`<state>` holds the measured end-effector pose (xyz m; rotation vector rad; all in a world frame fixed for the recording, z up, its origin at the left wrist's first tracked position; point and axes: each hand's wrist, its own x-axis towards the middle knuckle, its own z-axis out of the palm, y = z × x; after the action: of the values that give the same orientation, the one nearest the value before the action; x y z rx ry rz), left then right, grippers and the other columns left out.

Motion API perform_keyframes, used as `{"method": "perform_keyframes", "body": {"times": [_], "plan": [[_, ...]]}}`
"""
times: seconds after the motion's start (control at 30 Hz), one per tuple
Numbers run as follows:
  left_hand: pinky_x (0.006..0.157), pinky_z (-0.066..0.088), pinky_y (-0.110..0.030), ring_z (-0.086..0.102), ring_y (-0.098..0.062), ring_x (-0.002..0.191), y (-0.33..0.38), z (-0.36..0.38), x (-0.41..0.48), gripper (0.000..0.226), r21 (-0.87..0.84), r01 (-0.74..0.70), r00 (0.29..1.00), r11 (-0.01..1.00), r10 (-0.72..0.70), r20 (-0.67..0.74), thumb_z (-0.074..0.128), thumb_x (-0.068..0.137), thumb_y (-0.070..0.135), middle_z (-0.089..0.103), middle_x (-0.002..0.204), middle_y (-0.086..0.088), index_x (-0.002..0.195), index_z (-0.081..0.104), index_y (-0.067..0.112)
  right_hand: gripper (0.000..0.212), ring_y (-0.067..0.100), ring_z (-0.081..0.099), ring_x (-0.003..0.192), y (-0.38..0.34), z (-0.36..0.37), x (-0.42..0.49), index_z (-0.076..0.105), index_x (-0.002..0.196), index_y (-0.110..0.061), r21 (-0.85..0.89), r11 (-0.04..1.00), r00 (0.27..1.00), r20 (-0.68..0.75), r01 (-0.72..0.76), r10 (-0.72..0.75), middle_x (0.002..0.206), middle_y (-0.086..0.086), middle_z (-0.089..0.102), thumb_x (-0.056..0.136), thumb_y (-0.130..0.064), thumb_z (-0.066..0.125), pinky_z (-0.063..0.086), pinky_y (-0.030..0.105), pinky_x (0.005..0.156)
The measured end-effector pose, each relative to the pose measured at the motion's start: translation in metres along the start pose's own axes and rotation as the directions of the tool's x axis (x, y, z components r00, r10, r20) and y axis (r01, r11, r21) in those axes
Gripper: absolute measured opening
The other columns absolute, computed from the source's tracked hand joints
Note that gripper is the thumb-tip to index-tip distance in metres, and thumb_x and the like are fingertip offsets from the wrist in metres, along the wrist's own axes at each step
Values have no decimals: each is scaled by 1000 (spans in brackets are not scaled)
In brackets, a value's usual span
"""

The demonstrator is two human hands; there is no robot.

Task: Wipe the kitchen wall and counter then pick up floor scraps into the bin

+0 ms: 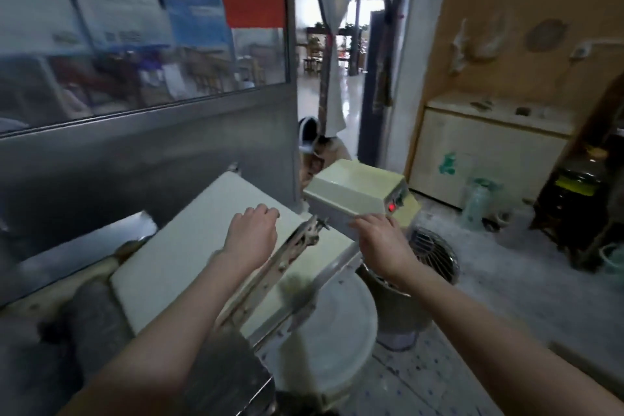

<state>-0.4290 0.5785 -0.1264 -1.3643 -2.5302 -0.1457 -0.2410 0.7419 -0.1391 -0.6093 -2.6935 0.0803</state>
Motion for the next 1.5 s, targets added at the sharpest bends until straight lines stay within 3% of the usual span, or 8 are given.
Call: {"method": "perform_keyframes", "body": {"times": [0.2,0.47,0.6,0.73,0.93,1.13,1.3,1.5], "plan": [[86,41,-38,52,-26,110,-60,-14,-52,32,98,309,950,946,-311,8,38,95,17,55,122,-5,124,51,18,41,21,41,128,-53,20,62,54,128,-26,99,968,970,43,233,-238,137,-2,50,90,-12,48,26,36,103],[90,42,-37,52,-27,114,-128,-43,-165,31,133,647,757,751,-654,7,38,96,20,55,125,-6,124,50,19,40,21,34,135,-165,50,96,52,129,-28,231,862,880,47,451,-473,144,1,44,91,-17,49,21,42,110],[91,41,-40,48,-29,117,-156,-60,-237,34,207,744,637,635,-768,64,36,98,22,50,127,-8,131,43,16,40,22,35,133,-238,63,85,52,129,-28,289,773,796,56,564,-602,143,1,44,91,-17,49,21,40,109],[85,42,-39,50,-27,110,-178,-75,-306,24,214,834,515,509,-857,29,38,97,23,53,118,-6,118,49,17,40,23,43,126,-304,66,66,57,123,-29,328,659,699,-4,677,-716,135,0,51,86,-16,54,28,37,100],[90,41,-39,51,-26,111,-201,-98,-409,25,247,890,406,383,-913,-47,42,95,23,53,118,-6,117,50,17,41,25,41,126,-421,64,24,53,126,-31,323,568,596,15,757,-803,134,-1,50,88,-17,50,27,40,104],[95,40,-39,49,-26,115,-221,-131,-528,35,255,942,249,219,-964,-93,43,95,21,50,126,-7,129,47,15,43,25,36,131,-546,57,-42,49,131,-28,376,398,416,36,837,-908,136,1,47,90,-17,50,24,46,111],[90,41,-39,50,-28,112,-214,-154,-637,35,285,957,89,51,-989,-121,41,93,19,52,122,-7,127,47,15,40,25,39,128,-637,55,-117,49,130,-25,459,265,297,3,848,-955,134,3,48,92,-16,48,27,44,109],[88,41,-40,50,-30,112,-189,-177,-745,31,319,930,-131,-181,-976,-171,44,92,26,52,120,-8,121,48,15,42,18,28,138,-731,56,-212,45,135,-25,497,-7,22,-53,867,-998,147,1,37,94,-15,42,15,42,114]]}}
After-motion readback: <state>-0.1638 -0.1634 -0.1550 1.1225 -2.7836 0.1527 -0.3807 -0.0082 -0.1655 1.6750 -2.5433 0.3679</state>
